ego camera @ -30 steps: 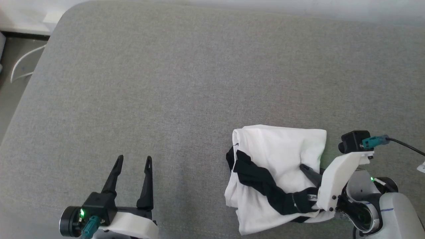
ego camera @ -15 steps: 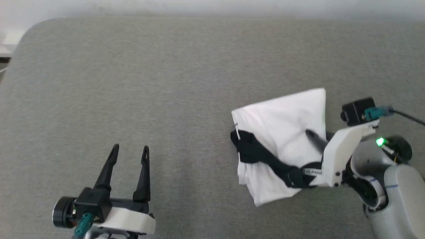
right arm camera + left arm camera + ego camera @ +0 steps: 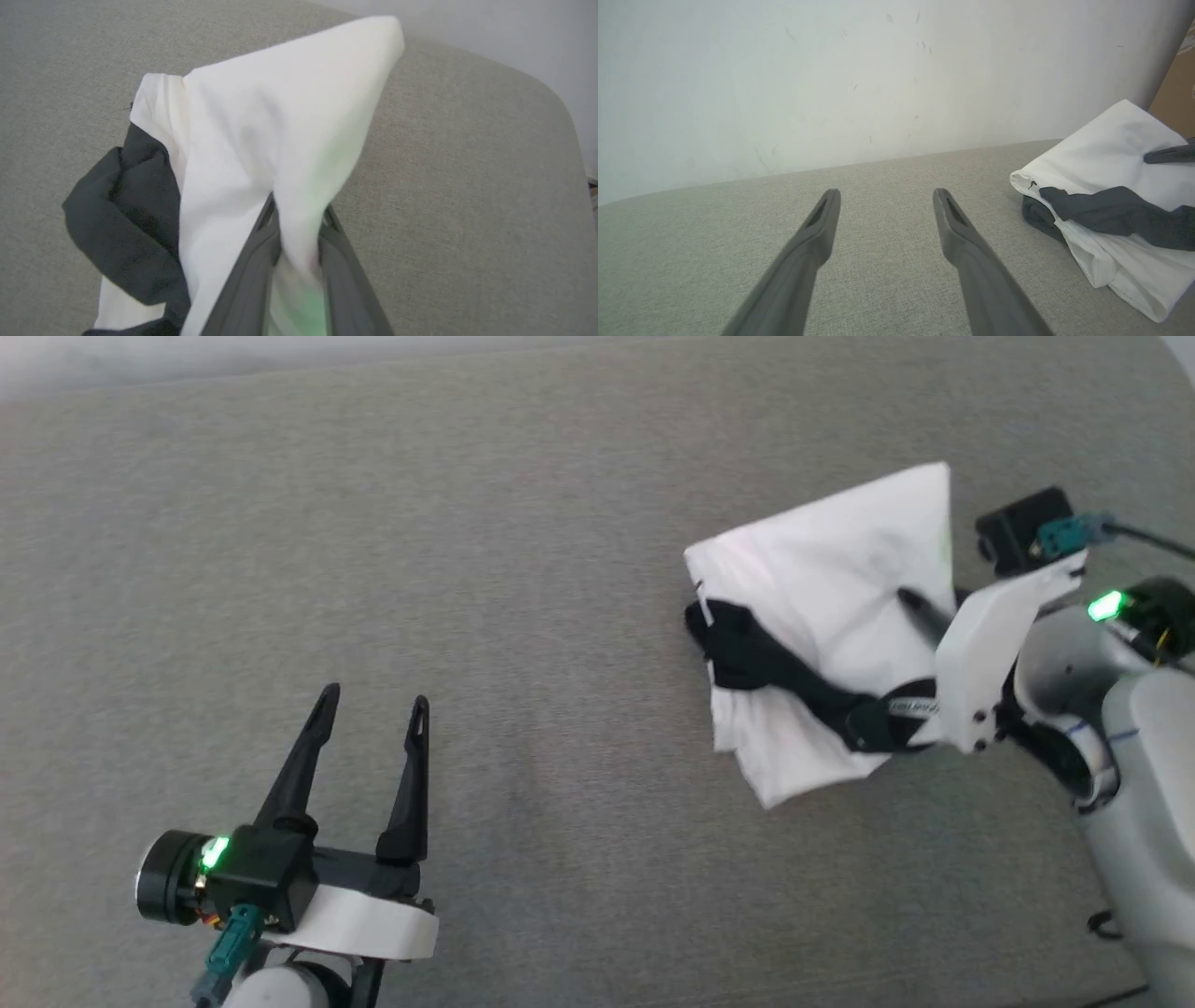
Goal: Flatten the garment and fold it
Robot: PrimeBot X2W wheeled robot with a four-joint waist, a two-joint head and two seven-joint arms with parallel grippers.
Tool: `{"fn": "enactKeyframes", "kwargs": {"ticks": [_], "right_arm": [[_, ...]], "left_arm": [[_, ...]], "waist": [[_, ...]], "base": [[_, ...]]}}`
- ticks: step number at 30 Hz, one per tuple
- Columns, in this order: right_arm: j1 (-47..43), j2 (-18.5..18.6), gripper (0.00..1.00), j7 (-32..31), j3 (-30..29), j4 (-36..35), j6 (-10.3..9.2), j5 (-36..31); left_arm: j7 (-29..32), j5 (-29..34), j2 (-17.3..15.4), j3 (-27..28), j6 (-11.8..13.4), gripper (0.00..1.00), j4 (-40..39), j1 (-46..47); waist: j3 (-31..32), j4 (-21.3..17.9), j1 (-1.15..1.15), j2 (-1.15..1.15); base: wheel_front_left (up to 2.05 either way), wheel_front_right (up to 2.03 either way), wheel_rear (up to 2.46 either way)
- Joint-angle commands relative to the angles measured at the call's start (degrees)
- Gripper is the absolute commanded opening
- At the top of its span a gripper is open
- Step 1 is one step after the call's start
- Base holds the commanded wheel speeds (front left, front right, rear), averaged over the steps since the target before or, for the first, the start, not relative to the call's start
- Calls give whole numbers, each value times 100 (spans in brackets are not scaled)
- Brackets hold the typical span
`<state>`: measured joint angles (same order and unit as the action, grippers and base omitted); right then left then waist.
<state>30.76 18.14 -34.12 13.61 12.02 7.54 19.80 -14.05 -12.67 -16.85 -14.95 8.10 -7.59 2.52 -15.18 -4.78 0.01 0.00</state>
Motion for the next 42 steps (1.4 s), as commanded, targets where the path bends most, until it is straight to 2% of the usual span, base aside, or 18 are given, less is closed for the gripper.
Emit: {"fn": "enactKeyframes", "kwargs": {"ticks": [1, 7, 16, 27, 42], "right_arm": [[283, 120, 0, 90, 54, 154, -5, -15], [832, 419, 0, 206, 187, 504, -5, -83], [1425, 712, 0, 368, 43, 740, -5, -158], [2081, 1155, 0, 502, -469, 945, -5, -461], [2554, 1209, 0, 853, -1256, 1536, -5, -1179]], "left_arm": [[58, 68, -77, 5, -6, 100, -67, 81], [199, 130, -212, 50, 43, 100, -281, 109], [393, 266, -430, 81, 44, 100, -672, 273], [707, 569, -786, 150, 31, 100, -1326, 660], [1050, 757, -1065, 99, -98, 100, -1768, 1066]], "waist": [[-159, -368, -1, 0], [-368, -631, -1, 0], [-888, -860, -1, 0], [-1659, -959, -1, 0], [-2457, -874, -1, 0]], "base": [[0, 0, 0], [0, 0, 0], [0, 0, 0], [0, 0, 0], [0, 0, 0]]}}
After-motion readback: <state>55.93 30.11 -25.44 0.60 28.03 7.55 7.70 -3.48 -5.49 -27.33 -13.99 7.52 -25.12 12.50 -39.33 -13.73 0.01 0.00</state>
